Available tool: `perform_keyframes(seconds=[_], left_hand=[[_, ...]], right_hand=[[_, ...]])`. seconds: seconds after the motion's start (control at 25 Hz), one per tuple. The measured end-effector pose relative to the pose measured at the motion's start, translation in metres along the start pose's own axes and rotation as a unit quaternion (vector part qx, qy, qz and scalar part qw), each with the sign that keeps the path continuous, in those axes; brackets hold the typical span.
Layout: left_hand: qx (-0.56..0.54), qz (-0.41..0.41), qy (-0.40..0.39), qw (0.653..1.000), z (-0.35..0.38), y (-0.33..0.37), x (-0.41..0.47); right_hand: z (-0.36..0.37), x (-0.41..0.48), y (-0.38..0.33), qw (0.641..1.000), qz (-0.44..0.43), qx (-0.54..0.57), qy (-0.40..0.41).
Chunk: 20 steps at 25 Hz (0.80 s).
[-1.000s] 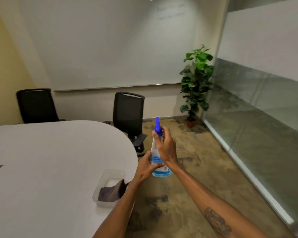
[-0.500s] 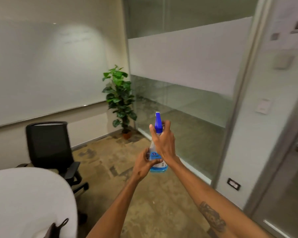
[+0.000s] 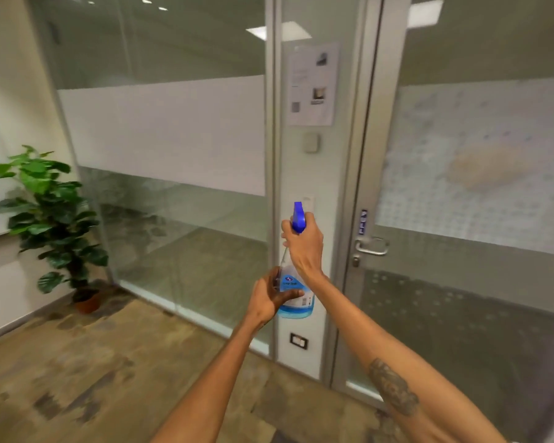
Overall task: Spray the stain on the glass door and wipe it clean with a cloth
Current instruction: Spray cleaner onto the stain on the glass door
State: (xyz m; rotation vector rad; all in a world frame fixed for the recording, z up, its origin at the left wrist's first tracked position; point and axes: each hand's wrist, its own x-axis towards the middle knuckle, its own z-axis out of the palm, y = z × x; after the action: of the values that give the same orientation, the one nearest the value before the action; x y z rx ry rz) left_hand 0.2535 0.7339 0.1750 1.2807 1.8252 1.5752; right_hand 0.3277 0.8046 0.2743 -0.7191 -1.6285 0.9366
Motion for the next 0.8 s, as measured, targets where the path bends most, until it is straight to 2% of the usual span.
perform_keyframes(seconds=[0.16,0.4,0.8], left_hand=[[-0.023,0.02,-0.052,0.998,0.108,0.029,0.046],[-0.02,0.062,-0.145,0.987,0.25,0.08,0.109],[-0.008,0.123,-0.211,0.97,0.411,0.126,0.229]], right_hand=[[-0.096,0.056,0.032,1.0,0.006,0.007,0.028],[-0.226,0.141,0.075,0.992,0.012,-0.035,0.116],[-0.348,0.272,0.134,0.967,-0.002,-0.083,0.243]])
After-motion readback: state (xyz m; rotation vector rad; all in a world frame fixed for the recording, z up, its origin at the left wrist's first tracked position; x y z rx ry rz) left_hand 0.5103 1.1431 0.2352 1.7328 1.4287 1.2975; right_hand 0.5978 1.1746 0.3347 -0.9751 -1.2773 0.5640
